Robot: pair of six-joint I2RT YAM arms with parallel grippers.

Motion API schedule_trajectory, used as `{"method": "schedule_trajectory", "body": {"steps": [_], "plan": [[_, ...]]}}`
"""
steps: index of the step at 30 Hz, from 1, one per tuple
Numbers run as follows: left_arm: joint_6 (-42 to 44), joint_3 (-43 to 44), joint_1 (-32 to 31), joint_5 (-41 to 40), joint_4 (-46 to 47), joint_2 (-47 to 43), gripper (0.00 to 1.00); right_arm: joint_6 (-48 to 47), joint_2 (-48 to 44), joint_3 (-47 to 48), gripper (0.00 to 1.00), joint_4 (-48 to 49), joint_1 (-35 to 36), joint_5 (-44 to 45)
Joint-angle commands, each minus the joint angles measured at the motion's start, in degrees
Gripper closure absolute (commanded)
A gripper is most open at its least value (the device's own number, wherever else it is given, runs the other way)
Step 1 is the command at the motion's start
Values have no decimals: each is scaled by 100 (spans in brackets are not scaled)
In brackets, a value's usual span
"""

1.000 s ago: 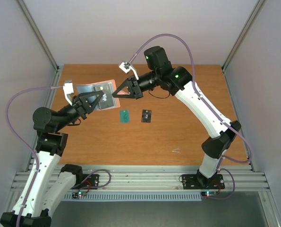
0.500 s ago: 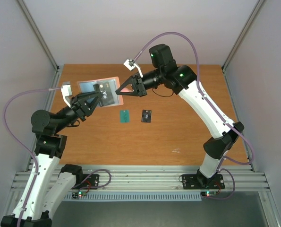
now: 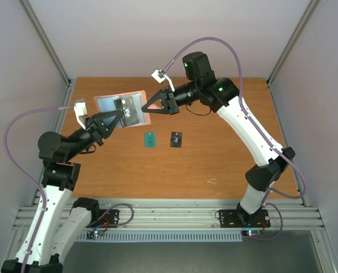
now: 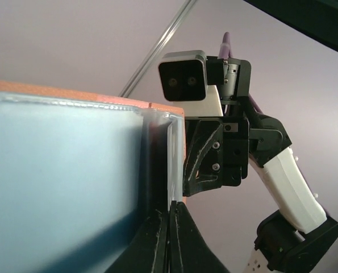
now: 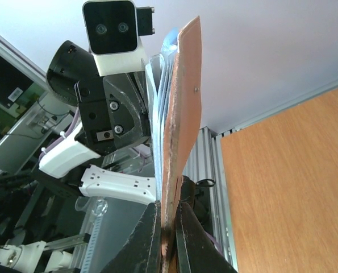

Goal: Take the credit cards out of the card holder

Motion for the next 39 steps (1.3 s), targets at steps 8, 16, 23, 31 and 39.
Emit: {"method": "schedule_trajectory", "body": {"steps": [8, 16, 23, 31, 39], "plan": [[431, -1, 41, -794, -1070, 51, 100, 234, -563, -479, 99, -30, -808, 995], [-18, -350, 21, -1093, -866, 694, 100, 879, -1398, -1720, 99, 229, -2102, 2776], [-67, -148, -641, -1337, -1198, 2477, 100, 347, -1711, -2198, 99, -85, -2345, 3528], [-490, 893, -1314, -1331, -1190, 5080, 100, 55, -1753, -2579, 99, -35, -2711, 3404], [-719, 1836, -2000, -1533, -876, 6718, 100, -180, -1870, -3053, 99, 55, -3264, 3236]]}}
